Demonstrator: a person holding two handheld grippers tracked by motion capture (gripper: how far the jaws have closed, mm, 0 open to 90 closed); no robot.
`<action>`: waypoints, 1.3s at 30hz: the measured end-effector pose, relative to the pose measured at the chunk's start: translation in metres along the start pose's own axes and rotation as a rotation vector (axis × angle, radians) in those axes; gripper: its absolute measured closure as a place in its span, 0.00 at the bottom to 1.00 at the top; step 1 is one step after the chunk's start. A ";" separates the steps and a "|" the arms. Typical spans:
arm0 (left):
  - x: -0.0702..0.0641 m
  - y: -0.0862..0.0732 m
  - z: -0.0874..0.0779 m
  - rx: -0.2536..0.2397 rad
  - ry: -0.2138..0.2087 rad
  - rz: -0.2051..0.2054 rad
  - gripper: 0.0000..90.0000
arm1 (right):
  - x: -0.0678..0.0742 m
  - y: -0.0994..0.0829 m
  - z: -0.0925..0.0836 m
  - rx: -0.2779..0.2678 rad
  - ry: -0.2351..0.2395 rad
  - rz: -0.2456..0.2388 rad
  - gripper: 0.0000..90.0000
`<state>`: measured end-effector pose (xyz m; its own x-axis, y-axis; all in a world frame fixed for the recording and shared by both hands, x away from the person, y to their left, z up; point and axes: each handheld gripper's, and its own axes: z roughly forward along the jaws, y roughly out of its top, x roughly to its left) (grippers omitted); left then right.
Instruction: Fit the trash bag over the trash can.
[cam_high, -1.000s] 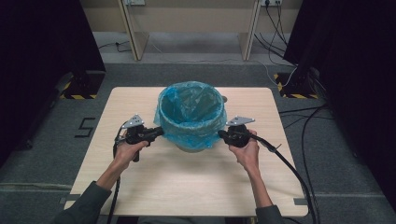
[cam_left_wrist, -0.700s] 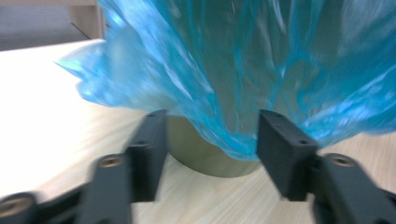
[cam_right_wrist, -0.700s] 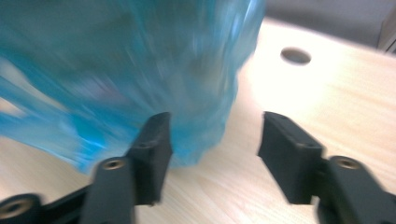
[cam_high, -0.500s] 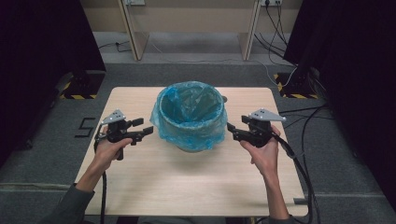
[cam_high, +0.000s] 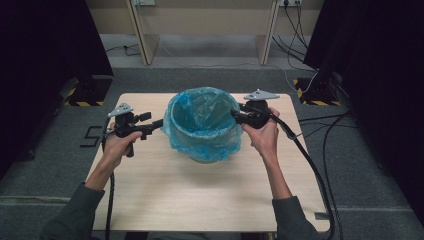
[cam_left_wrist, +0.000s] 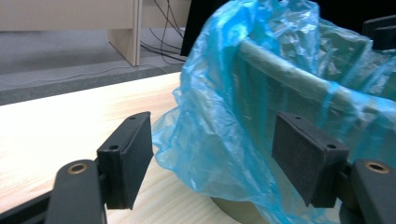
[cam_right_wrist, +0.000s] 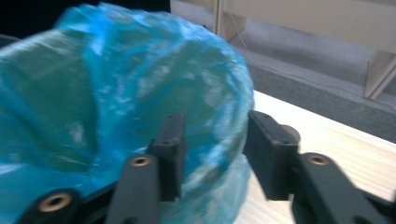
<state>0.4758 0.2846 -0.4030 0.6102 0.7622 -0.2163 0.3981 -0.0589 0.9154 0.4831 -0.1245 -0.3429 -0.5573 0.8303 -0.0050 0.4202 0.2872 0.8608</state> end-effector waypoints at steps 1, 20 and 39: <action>0.000 0.001 0.001 0.002 0.002 0.005 0.32 | -0.004 0.001 0.004 0.011 -0.003 -0.005 0.71; -0.014 -0.015 0.026 0.069 -0.155 0.090 0.91 | -0.017 0.028 0.029 0.004 -0.005 -0.124 0.69; -0.017 -0.049 0.009 0.095 -0.120 0.145 0.83 | 0.013 -0.004 -0.006 0.046 0.005 -0.091 0.52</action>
<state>0.4523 0.2691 -0.4472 0.7410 0.6590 -0.1287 0.3596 -0.2277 0.9049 0.4699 -0.1178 -0.3432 -0.5984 0.7972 -0.0793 0.4000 0.3831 0.8326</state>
